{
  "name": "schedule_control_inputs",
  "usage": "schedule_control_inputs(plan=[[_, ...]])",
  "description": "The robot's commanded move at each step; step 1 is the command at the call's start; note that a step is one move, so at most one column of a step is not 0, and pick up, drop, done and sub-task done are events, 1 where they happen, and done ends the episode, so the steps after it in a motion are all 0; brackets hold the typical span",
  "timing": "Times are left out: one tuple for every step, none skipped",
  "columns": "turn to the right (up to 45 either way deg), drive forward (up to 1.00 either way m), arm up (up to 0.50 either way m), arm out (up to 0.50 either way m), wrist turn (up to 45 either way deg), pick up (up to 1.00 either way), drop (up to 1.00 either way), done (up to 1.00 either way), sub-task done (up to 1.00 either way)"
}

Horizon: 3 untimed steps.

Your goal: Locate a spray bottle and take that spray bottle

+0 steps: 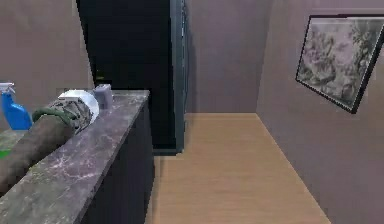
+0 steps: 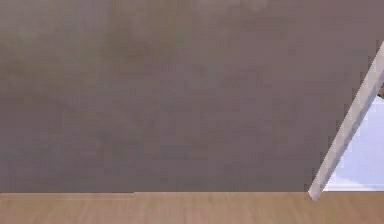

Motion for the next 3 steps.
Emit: schedule_control_inputs(plan=[[0.0, 0.55, 0.00, 0.00, 0.0, 0.00, 0.00, 0.00, 0.00], [-45.0, 0.00, 0.00, 0.00, 0.0, 0.00, 0.00, 0.00, 0.00], [-45.0, 0.00, 0.00, 0.00, 0.0, 0.00, 0.00, 0.00, 0.00]])
